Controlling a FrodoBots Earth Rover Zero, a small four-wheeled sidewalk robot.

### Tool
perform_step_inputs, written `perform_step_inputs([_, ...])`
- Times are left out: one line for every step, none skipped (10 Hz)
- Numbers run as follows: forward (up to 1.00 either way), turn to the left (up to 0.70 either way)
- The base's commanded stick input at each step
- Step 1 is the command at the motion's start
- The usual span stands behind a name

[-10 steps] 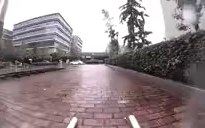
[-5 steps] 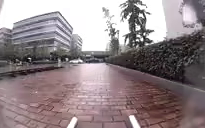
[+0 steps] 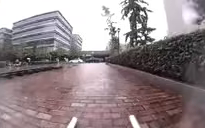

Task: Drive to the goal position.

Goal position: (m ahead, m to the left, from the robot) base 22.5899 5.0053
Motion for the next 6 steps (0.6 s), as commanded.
perform_step_inputs([0.70,0.00])
perform_step_inputs([0.70,0.00])
perform_step_inputs([0.70,0.00])
perform_step_inputs([0.70,0.00])
perform_step_inputs([0.70,0.00])
perform_step_inputs([0.70,0.00])
